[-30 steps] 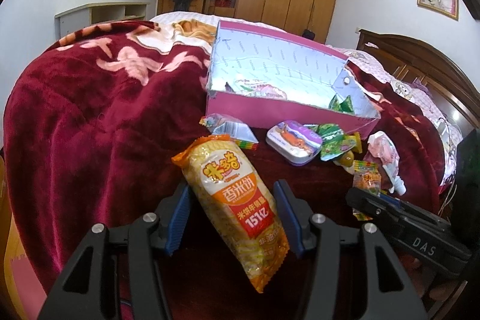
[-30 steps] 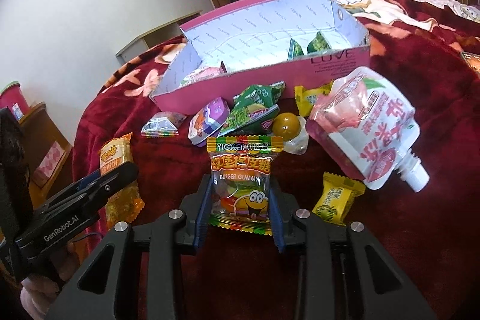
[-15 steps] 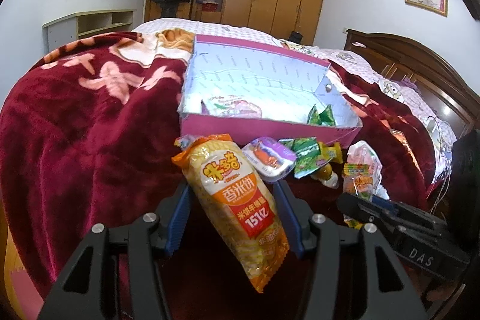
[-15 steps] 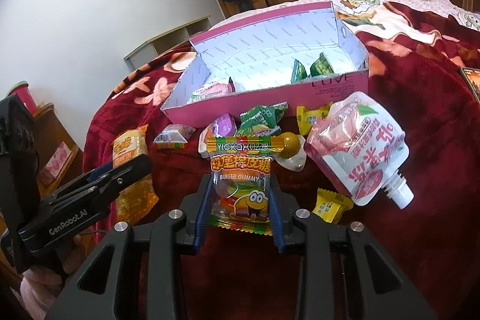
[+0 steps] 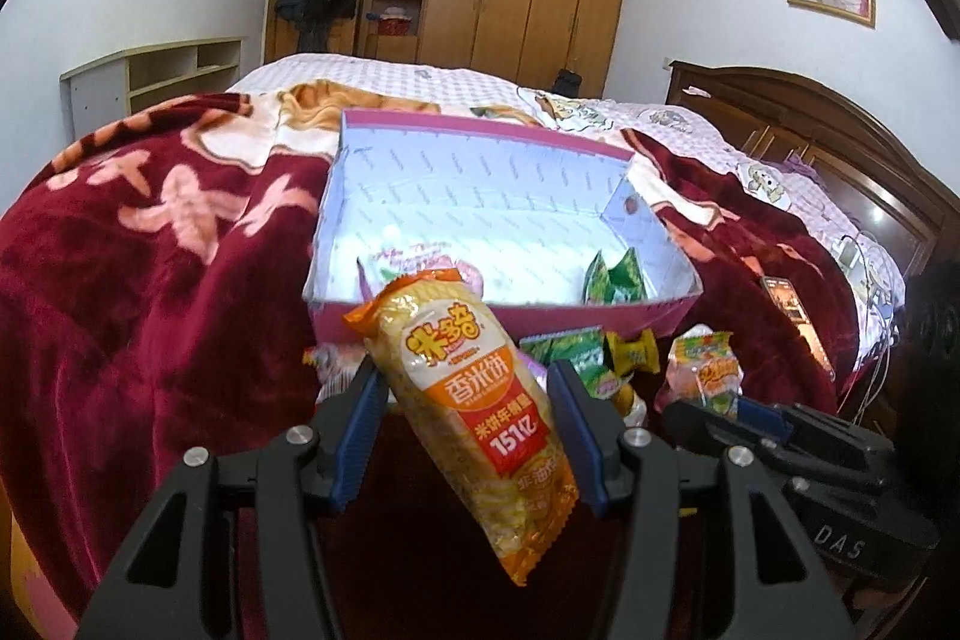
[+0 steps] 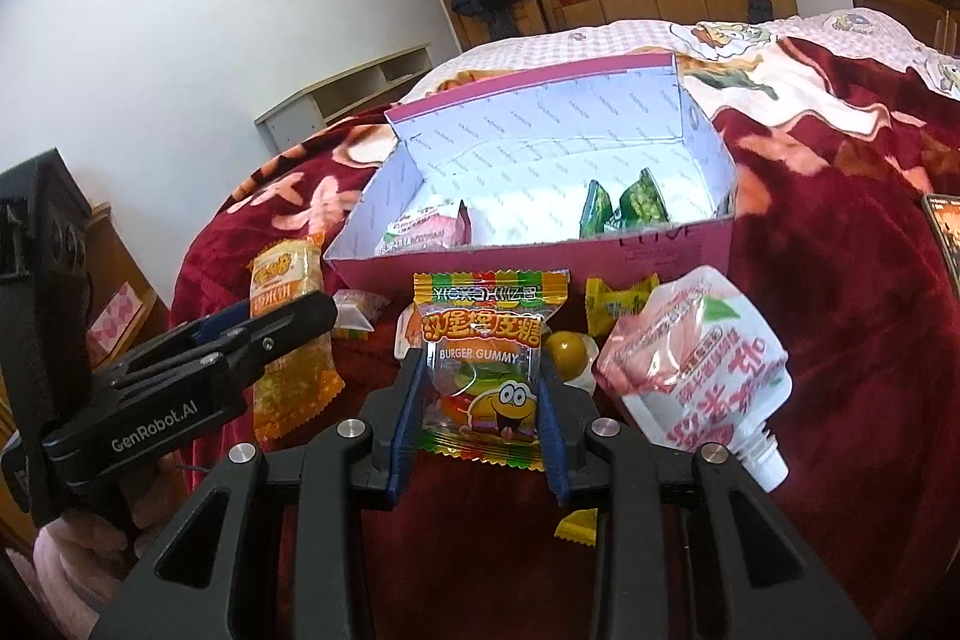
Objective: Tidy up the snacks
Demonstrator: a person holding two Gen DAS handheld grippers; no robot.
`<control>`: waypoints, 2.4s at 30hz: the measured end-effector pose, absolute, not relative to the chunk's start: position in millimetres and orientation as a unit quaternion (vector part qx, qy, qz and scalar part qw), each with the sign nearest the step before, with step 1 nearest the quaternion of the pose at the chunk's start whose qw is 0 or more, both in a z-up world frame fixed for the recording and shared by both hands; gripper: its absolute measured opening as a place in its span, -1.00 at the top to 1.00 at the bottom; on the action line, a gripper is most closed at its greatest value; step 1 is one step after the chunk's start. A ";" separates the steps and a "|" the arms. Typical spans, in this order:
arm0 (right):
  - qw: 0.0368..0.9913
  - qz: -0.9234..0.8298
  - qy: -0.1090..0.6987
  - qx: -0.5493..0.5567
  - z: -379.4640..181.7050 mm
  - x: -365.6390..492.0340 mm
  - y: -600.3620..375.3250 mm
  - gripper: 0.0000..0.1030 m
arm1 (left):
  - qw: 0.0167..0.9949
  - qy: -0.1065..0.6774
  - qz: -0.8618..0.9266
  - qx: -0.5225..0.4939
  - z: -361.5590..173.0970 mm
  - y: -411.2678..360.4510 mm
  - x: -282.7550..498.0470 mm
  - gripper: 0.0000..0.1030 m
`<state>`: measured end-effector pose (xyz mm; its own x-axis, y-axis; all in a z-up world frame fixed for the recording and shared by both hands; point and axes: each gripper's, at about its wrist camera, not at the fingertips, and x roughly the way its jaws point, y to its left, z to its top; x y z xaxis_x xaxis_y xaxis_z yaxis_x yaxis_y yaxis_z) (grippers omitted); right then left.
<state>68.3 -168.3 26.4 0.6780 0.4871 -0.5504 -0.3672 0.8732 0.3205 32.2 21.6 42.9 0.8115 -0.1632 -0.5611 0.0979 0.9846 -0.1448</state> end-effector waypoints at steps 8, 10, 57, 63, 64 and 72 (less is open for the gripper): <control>0.913 0.234 0.322 0.091 34.8 80.0 -169.9 0.32 | 0.954 0.287 -0.076 -0.047 55.3 16.8 48.9 -0.12; 0.914 0.234 0.319 0.089 38.6 84.5 -170.6 0.32 | 0.955 0.284 -0.076 -0.046 58.3 16.0 53.2 -0.12; 0.926 0.199 0.310 0.082 50.8 144.1 -182.9 0.32 | 0.958 0.278 -0.063 -0.030 46.9 -3.0 188.2 -0.12; 0.927 0.195 0.311 0.079 49.8 146.9 -183.9 0.32 | 0.955 0.290 -0.051 -0.023 34.2 -3.7 205.6 -0.12; 0.927 0.194 0.311 0.078 49.8 147.7 -184.3 0.32 | 0.955 0.292 -0.049 -0.022 32.2 -3.8 208.1 -0.12; 0.929 0.190 0.312 0.065 51.5 156.7 -180.6 0.32 | 0.949 0.311 -0.038 -0.028 18.6 -0.4 218.5 -0.12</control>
